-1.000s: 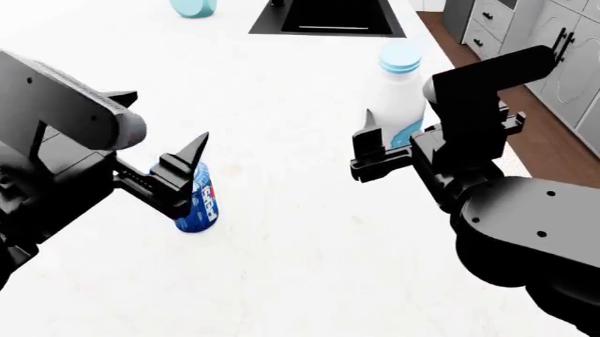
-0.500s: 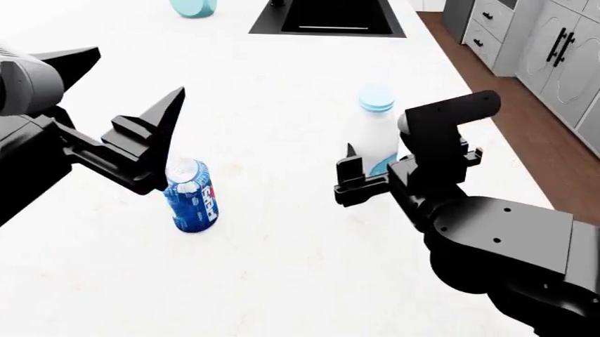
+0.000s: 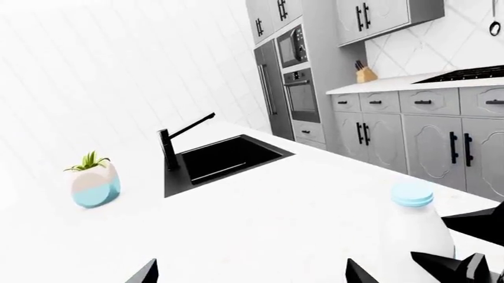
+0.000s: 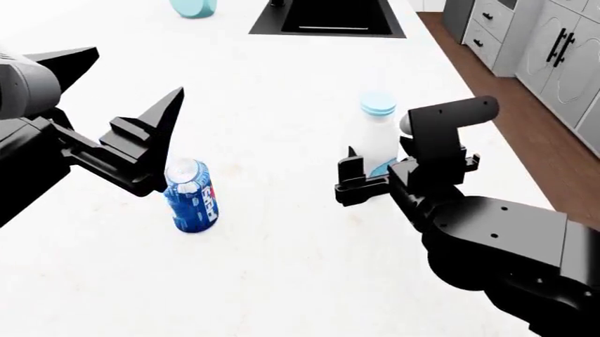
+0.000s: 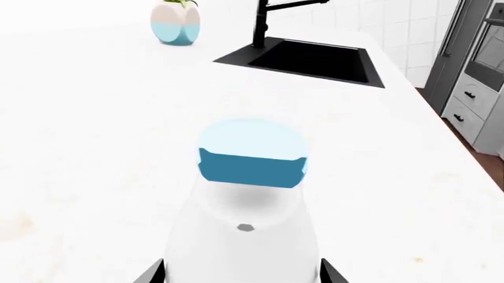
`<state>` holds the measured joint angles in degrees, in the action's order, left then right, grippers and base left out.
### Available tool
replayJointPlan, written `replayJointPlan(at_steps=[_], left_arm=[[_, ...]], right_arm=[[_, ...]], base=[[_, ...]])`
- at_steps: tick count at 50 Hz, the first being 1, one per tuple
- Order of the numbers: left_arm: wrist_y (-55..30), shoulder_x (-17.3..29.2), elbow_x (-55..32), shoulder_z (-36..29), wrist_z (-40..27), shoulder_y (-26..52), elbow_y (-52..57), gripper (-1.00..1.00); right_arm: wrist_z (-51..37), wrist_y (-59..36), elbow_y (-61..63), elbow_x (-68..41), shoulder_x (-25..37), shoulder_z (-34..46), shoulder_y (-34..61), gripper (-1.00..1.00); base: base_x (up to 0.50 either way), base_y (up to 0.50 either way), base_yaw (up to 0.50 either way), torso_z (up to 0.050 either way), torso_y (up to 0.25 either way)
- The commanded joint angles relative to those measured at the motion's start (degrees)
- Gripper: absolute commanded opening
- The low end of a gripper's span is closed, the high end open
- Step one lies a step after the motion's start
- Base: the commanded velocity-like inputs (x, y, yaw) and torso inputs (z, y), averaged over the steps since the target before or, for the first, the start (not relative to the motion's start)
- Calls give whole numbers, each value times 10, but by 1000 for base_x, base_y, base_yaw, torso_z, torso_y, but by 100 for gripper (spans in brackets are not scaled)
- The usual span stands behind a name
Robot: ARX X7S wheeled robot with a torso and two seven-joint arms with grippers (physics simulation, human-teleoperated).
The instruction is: Move the drinks to the dining counter.
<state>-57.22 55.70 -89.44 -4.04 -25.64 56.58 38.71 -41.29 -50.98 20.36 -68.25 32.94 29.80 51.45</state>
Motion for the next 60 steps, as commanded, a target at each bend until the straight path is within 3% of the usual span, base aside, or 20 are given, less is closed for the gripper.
replayJointPlan(at_steps=[1, 3, 4, 23, 34, 53, 60], left_arm=[[2, -1, 5, -3, 3, 0, 0, 100], [2, -1, 6, -4, 5, 0, 0, 100], [1, -2, 9, -5, 7, -1, 0, 100], [3, 2, 6, -6, 4, -3, 5, 100], [4, 2, -1, -8, 1, 4, 7, 100], [-1, -3, -6, -20, -4, 27, 6, 100], [4, 1, -19, -13, -15, 37, 13, 100]], right_arm=[[9, -18, -10, -8, 1, 21, -11, -100], [6, -23, -10, -6, 1, 24, -7, -100], [11, -20, -7, -10, 3, 21, -6, 100], [-19, -30, 25, -31, 19, 2, 12, 100], [-108, -63, 91, -123, 63, -54, 61, 100], [-161, -76, 137, -214, 73, -82, 130, 100], [-235, -72, 166, -274, 88, -110, 202, 100]], base=[[-4, 11, 0, 0, 0], [1, 18, 0, 0, 0], [10, 16, 0, 0, 0], [0, 0, 0, 0, 0], [0, 0, 0, 0, 0], [0, 0, 0, 0, 0], [0, 0, 0, 0, 0]])
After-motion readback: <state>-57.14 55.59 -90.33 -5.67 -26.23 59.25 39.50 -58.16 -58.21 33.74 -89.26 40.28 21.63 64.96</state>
